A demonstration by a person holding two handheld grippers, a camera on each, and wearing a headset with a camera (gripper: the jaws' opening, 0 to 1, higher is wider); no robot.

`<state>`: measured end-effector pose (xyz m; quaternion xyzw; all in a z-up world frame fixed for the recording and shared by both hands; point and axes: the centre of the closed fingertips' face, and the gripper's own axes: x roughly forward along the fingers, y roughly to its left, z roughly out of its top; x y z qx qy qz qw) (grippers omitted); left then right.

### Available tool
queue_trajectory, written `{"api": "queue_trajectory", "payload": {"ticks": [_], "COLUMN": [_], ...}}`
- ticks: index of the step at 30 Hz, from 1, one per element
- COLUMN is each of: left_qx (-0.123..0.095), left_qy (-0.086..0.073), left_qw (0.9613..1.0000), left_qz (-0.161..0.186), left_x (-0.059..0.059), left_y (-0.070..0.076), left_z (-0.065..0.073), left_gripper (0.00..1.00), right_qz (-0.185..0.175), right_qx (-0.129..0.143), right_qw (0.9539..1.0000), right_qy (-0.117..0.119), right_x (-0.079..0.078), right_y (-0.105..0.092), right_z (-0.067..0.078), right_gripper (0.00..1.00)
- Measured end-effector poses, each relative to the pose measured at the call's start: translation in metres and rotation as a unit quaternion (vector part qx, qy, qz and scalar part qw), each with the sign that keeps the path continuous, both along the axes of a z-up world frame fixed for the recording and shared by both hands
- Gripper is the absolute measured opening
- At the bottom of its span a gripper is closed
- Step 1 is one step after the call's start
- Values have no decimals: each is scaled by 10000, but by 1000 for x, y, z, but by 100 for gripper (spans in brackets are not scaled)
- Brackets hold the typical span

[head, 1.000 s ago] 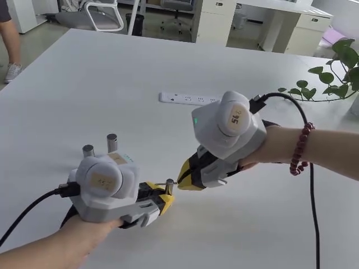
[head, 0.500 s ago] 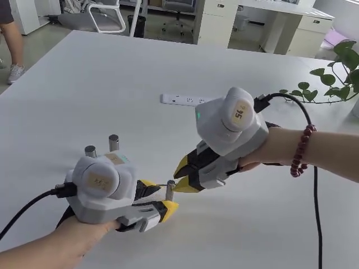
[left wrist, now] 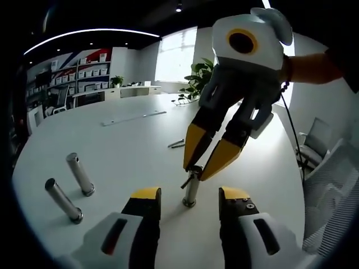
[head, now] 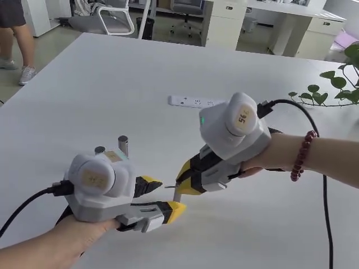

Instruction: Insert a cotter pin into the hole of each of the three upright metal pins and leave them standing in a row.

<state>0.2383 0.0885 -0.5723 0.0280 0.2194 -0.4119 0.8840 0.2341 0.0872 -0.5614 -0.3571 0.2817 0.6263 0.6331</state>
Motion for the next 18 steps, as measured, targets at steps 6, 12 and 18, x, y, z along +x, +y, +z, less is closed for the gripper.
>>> {"api": "queue_trajectory", "payload": {"ticks": [6, 12, 18], "left_qx": [-60, -63, -152], "left_qy": [-35, -67, -110], "left_qw": [10000, 9999, 9998], "left_qz": [-29, -77, -118], "left_x": [-4, -13, -24], "left_y": [5, 14, 22], "left_z": [6, 12, 25], "left_gripper": [42, 45, 51], "right_qz": [-9, -115, -192], "right_qx": [-16, -14, -5], "right_qw": [10000, 9999, 9998], "right_qy": [-11, 7, -10], "right_x": [1, 1, 3], "right_y": [0, 1, 2], "right_z": [-2, -2, 0], "right_gripper": [5, 5, 4]}}
